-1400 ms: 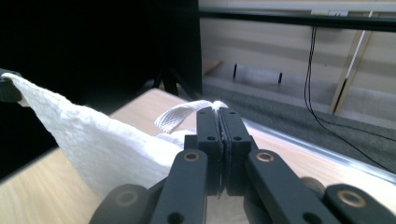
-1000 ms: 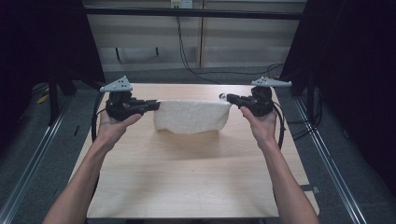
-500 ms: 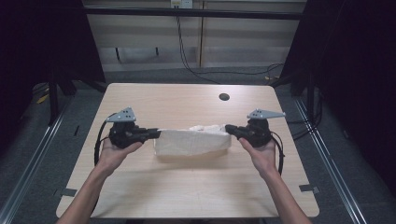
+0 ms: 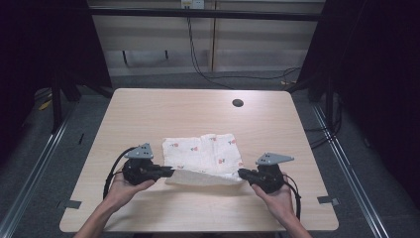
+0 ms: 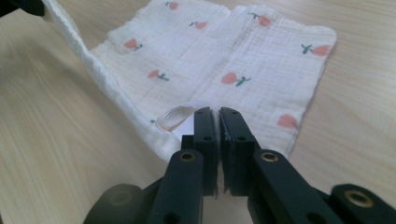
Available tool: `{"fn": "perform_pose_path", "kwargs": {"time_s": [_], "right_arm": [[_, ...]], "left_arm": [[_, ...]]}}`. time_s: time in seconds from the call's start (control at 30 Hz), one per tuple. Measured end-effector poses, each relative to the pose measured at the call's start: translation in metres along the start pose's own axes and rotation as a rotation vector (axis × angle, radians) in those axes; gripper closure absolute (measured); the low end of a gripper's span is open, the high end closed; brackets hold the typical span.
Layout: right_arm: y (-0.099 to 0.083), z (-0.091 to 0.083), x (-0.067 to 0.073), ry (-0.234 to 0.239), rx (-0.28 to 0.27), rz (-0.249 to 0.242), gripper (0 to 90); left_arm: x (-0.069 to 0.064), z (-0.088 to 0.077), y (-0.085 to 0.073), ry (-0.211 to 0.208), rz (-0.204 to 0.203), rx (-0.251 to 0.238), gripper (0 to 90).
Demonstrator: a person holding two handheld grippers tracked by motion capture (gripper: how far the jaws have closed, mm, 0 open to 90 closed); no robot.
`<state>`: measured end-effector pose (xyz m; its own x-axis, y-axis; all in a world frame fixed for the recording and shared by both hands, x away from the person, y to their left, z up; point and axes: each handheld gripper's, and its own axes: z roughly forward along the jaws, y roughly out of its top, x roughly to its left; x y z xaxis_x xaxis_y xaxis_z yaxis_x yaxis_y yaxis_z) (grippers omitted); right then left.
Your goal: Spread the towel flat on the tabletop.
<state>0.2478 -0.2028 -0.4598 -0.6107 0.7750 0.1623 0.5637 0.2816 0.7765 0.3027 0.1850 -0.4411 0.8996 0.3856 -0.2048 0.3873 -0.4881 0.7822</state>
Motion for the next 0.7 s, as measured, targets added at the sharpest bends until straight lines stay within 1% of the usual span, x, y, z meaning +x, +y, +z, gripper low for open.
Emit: {"fn": "perform_pose_path", "kwargs": {"time_s": [0.03,0.07,0.13,0.17,0.2,0.23,0.27,0.33,0.37,0.4,0.47,0.5,0.53,0.6,0.63,0.67,0.7], "right_arm": [[-0.002,-0.002,0.002,0.001,-0.002,-0.003,83.6],[-0.004,-0.003,0.003,0.005,0.001,0.004,83.0],[-0.011,-0.005,0.004,-0.003,0.007,0.011,81.2],[-0.015,-0.004,0.004,0.003,0.027,0.008,81.2],[-0.019,-0.004,0.004,0.004,0.036,0.009,80.8],[-0.022,-0.003,0.004,0.009,0.045,0.007,80.4],[-0.026,-0.002,0.005,0.013,0.069,-0.011,79.0],[-0.028,-0.002,0.005,0.012,0.079,-0.021,78.2],[-0.029,-0.002,0.006,0.016,0.085,-0.019,78.0],[-0.031,-0.002,0.006,0.021,0.087,-0.012,76.6],[-0.033,-0.005,0.007,0.014,0.098,-0.011,73.2],[-0.034,-0.007,0.008,0.01,0.092,-0.008,71.7],[-0.035,-0.009,0.007,0.015,0.086,0.0,69.9],[-0.036,-0.015,0.007,0.016,0.071,0.008,66.2],[-0.037,-0.017,0.008,0.021,0.065,0.008,65.3],[-0.038,-0.02,0.009,0.021,0.064,0.009,64.5],[-0.04,-0.023,0.009,0.011,0.064,0.002,63.2]], "left_arm": [[-0.001,0.0,-0.002,-0.001,-0.003,0.0,85.6],[-0.003,0.001,-0.006,-0.014,-0.006,0.006,85.5],[-0.009,0.003,-0.015,-0.008,0.002,0.029,85.3],[-0.012,0.004,-0.018,-0.019,0.007,0.041,85.0],[-0.013,0.005,-0.021,-0.021,0.008,0.051,84.3],[-0.014,0.007,-0.025,-0.014,0.009,0.061,82.8],[-0.015,0.009,-0.03,-0.022,-0.005,0.067,82.5],[-0.016,0.014,-0.039,-0.03,-0.006,0.091,82.5],[-0.018,0.016,-0.041,-0.034,-0.001,0.107,81.9],[-0.02,0.016,-0.043,-0.041,0.005,0.11,81.0],[-0.024,0.016,-0.044,-0.057,0.008,0.115,78.7],[-0.025,0.015,-0.045,-0.054,0.016,0.125,76.4],[-0.026,0.015,-0.046,-0.058,0.011,0.126,75.1],[-0.028,0.013,-0.047,-0.065,0.015,0.129,71.3],[-0.03,0.011,-0.048,-0.071,0.012,0.113,69.8],[-0.031,0.009,-0.048,-0.079,0.019,0.112,67.9],[-0.032,0.007,-0.048,-0.086,0.021,0.108,64.1]]}}
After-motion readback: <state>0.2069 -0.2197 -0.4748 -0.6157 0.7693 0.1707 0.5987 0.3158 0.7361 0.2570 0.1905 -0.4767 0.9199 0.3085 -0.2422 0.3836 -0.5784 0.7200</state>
